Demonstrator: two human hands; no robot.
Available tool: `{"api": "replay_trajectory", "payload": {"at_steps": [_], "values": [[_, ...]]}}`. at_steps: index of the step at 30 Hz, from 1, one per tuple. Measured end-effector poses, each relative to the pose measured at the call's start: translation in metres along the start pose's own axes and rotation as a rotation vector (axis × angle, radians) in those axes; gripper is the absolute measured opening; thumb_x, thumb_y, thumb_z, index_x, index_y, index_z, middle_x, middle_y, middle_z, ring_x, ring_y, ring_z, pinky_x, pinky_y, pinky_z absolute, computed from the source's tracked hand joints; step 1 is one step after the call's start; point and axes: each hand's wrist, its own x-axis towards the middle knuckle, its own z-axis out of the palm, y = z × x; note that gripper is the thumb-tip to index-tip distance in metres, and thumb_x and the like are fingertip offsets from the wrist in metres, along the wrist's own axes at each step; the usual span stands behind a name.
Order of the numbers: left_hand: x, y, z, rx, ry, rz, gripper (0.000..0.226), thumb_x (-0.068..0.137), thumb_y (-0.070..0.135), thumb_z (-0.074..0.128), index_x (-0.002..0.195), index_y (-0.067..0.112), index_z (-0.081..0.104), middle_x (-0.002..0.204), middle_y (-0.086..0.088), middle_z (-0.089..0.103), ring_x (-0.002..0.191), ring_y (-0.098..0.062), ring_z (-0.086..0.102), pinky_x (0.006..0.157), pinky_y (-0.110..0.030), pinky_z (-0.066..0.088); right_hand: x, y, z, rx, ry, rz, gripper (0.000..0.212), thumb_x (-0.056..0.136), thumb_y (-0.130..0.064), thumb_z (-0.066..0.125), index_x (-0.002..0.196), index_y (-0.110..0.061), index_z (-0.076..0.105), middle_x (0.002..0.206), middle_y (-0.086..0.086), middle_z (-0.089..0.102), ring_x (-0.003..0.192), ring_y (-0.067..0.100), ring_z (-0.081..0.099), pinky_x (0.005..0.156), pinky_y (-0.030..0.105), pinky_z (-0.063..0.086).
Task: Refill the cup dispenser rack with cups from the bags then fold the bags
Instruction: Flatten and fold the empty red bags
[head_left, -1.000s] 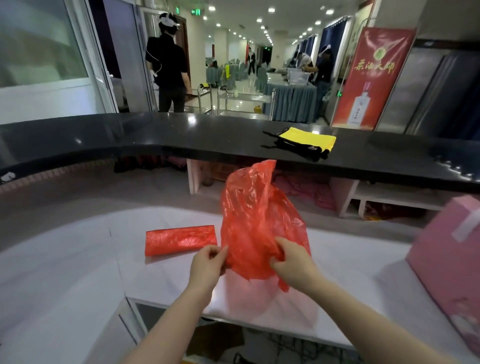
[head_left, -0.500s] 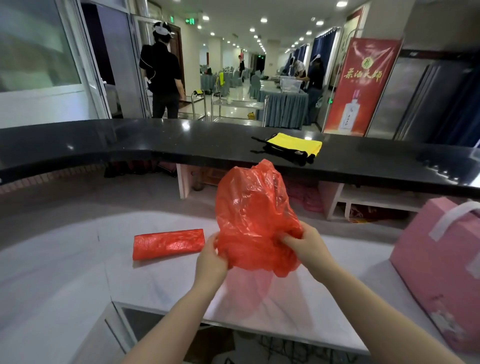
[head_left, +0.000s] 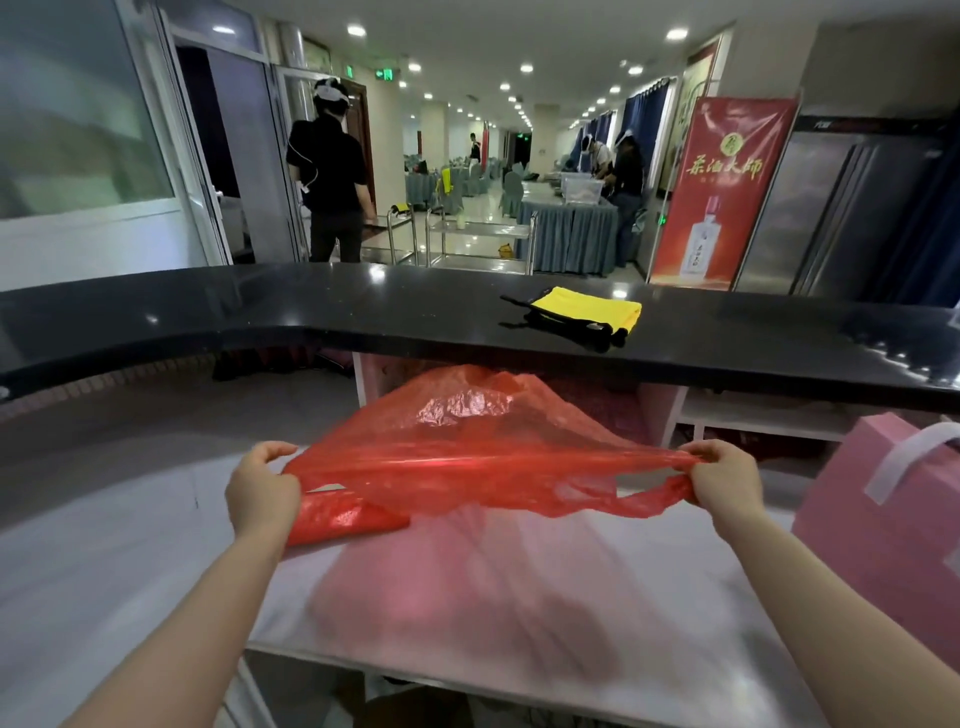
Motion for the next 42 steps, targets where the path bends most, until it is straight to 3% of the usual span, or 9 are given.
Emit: {"api": "replay_trajectory", "payload": {"at_steps": [7,14,18,20,23,29,35,39,42], "values": [[0.024,-0.037,-0.029,0.396,-0.117,0.228,0.036,0.078,-0.009,0.050,0.104,0.010,0.065,0.113,-0.013,0.065,0.103,-0.037,0.057,0.084,-0.041,0.043,0.007,0.007,-0.005,-0.261,0.055,0.004,0.022,0.092,-0.039,0.059,0.083,-0.019,0.063,0.066,0.001,0.066,0.044,0.020,0.065,0.069,0.042,0.058],[0.024,-0.069,-0.018,-0.196,-0.340,-0.494,0.021,0.087,-0.001,0.046,0.101,-0.001,0.062,0.077,-0.017,0.062,0.061,-0.026,0.058,0.038,-0.015,0.035,-0.006,0.014,0.010,0.465,-0.238,0.652,0.035,0.094,-0.054,0.050,0.081,-0.021,0.052,0.041,-0.003,0.048,0.025,0.003,0.034,0.029,0.008,0.022],[0.013,-0.070,-0.015,-0.381,-0.322,-0.586,0.014,0.092,-0.001,0.048,0.100,0.003,0.059,0.071,-0.015,0.057,0.032,-0.011,0.053,0.032,-0.013,0.035,-0.010,0.017,0.016,0.804,-0.226,0.671,0.031,0.103,-0.028,0.043,0.133,-0.032,0.049,0.099,0.020,0.069,0.060,0.029,0.069,0.048,0.029,0.057],[0.008,-0.068,-0.014,-0.394,-0.301,-0.570,0.016,0.093,-0.001,0.049,0.103,0.003,0.060,0.071,-0.014,0.058,0.034,-0.011,0.055,0.033,-0.014,0.039,-0.014,0.021,0.019,0.815,-0.221,0.619,0.039,0.106,-0.016,0.033,0.144,-0.024,0.039,0.133,0.026,0.052,0.083,0.041,0.064,0.068,0.038,0.061],[-0.003,-0.066,-0.015,-0.332,-0.317,-0.513,0.019,0.095,0.004,0.050,0.111,0.003,0.060,0.076,-0.014,0.061,0.053,-0.020,0.059,0.039,-0.019,0.046,-0.017,0.032,0.018,0.782,-0.133,0.571,0.041,0.101,-0.001,0.032,0.135,-0.017,0.048,0.129,0.028,0.053,0.074,0.037,0.065,0.081,0.042,0.057],[-0.032,-0.058,-0.031,-0.273,-0.771,-0.273,0.052,0.085,0.002,0.066,0.126,0.030,0.049,0.109,-0.006,0.063,0.100,-0.027,0.063,0.079,-0.037,0.052,-0.047,0.054,0.007,0.489,-0.157,0.579,0.035,0.092,-0.005,0.050,0.125,0.008,0.049,0.076,0.016,0.070,0.060,0.023,0.060,0.046,0.024,0.049],[-0.039,-0.071,-0.031,-0.608,-0.949,-0.509,0.047,0.078,0.019,0.068,0.123,0.030,0.060,0.119,-0.010,0.063,0.112,-0.034,0.059,0.082,-0.044,0.053,-0.092,0.048,0.025,0.065,-0.071,0.142,0.072,0.083,-0.002,0.048,0.148,-0.010,0.016,0.072,0.008,0.067,0.064,0.023,0.063,0.067,0.038,0.053],[-0.052,-0.081,-0.019,-0.498,-0.745,-0.428,0.024,0.090,0.012,0.059,0.114,0.018,0.064,0.114,-0.012,0.065,0.100,-0.030,0.066,0.073,-0.036,0.055,-0.118,0.044,0.047,-0.191,-0.211,-0.210,0.041,0.089,-0.008,0.054,0.128,-0.018,0.054,0.090,0.000,0.067,0.080,0.013,0.061,0.069,0.024,0.047],[-0.063,-0.085,-0.013,-0.487,-0.700,-0.409,0.024,0.090,0.005,0.059,0.111,0.017,0.063,0.108,-0.010,0.067,0.093,-0.027,0.068,0.069,-0.033,0.055,-0.126,0.047,0.073,-0.391,-0.368,-0.476,0.031,0.092,-0.013,0.055,0.121,-0.018,0.063,0.125,0.000,0.060,0.117,0.017,0.053,0.100,0.026,0.038]]}}
